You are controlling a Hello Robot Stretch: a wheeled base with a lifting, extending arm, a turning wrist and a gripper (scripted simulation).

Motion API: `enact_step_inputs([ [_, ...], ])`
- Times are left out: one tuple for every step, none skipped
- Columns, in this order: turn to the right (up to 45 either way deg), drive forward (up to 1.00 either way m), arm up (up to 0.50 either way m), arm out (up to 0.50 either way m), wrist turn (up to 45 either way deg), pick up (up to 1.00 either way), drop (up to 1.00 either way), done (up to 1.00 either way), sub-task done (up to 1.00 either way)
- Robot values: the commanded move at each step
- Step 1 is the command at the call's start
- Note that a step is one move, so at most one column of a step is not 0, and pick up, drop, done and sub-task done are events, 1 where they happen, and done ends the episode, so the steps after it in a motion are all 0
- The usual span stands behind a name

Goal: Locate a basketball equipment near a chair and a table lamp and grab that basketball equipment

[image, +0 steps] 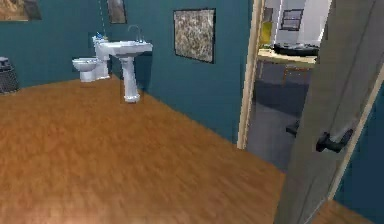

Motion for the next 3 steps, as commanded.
enact_step_inputs([
  [0.0, 0.70, 0.00, 0.00, 0.0, 0.00, 0.00, 0.00, 0.00],
  [15.0, 0.00, 0.00, 0.00, 0.0, 0.00, 0.00, 0.00, 0.00],
  [0.0, 0.30, 0.00, 0.00, 0.0, 0.00, 0.00, 0.00, 0.00],
])
